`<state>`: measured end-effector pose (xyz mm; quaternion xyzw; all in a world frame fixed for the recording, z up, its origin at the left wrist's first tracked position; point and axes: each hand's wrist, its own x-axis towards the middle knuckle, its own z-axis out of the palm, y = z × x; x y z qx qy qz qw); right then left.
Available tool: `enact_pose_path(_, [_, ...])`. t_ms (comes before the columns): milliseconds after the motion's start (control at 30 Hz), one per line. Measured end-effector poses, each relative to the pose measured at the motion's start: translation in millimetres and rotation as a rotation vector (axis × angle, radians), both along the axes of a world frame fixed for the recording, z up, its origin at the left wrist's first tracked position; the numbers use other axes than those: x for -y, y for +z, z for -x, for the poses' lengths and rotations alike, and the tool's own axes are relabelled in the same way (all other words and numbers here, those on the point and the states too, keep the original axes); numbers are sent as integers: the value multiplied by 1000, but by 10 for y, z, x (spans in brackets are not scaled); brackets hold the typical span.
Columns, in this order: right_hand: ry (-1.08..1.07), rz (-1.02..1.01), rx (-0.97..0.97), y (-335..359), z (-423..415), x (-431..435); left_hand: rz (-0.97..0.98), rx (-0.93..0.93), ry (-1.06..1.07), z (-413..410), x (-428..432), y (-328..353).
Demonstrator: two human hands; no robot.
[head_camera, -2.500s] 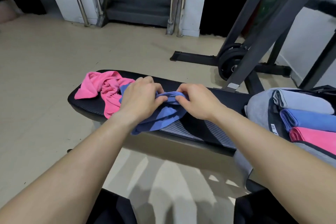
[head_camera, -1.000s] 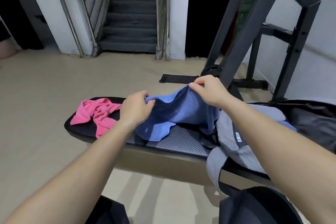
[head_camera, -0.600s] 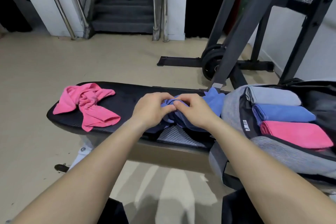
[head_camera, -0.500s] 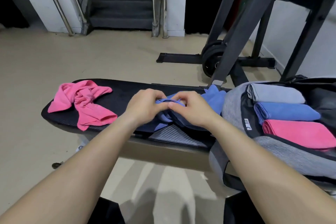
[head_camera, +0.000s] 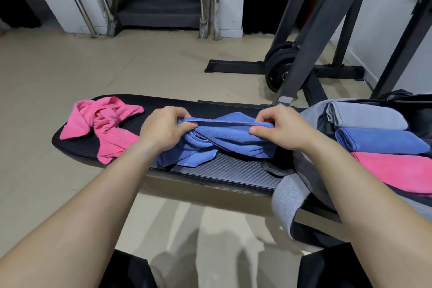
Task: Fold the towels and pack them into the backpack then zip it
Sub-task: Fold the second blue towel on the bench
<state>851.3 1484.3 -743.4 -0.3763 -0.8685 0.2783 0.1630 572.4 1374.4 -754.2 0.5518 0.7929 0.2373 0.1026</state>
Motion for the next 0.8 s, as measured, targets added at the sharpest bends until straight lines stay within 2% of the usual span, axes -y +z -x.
enact_pose_path(133, [-68, -156, 168, 18, -176, -34, -3, -13, 66, 19, 1, -29])
enact_pose_path(300, [-217, -346, 201, 42, -342, -66, 5, -28, 156, 55, 29, -19])
enact_pose_path(500, [-315, -283, 316, 104, -285, 77, 175, -59, 51, -192, 102, 104])
enact_pose_path(567, [-296, -287, 281, 153, -174, 146, 197, -41, -9, -396, 128, 204])
enact_pose_path(667, [-219, -245, 192, 178, 7, 236, 130, 116, -61, -678, 177, 299])
enact_pose_path(800, [-197, -201, 176, 147, 191, 366, -26, 276, -148, -908, 194, 243])
